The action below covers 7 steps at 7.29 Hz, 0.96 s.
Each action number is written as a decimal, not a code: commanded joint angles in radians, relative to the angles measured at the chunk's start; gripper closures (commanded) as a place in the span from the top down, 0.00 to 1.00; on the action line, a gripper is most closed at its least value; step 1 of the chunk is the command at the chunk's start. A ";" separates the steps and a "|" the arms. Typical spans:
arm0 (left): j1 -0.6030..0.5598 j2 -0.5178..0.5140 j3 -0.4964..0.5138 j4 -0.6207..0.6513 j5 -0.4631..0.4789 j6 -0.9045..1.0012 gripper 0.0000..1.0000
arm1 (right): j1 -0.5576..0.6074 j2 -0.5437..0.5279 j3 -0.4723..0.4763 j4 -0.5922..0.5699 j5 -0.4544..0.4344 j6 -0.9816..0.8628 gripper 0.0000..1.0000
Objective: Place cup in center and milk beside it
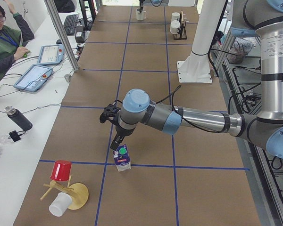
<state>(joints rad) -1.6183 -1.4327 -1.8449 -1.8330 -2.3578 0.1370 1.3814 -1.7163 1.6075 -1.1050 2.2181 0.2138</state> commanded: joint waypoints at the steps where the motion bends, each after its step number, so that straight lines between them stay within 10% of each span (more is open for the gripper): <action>1: 0.000 -0.002 0.001 0.001 0.000 -0.001 0.98 | 0.001 0.084 0.078 -0.041 0.023 0.059 0.00; 5: 0.000 0.003 0.001 0.000 -0.002 -0.001 0.98 | -0.276 0.488 0.160 -0.174 0.038 0.375 0.00; 7: 0.000 0.002 0.001 0.001 -0.002 -0.001 0.98 | -0.446 0.585 0.190 -0.199 -0.111 0.652 0.00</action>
<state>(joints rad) -1.6183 -1.4302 -1.8432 -1.8327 -2.3593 0.1365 1.0496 -1.1975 1.7762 -1.2875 2.1965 0.6999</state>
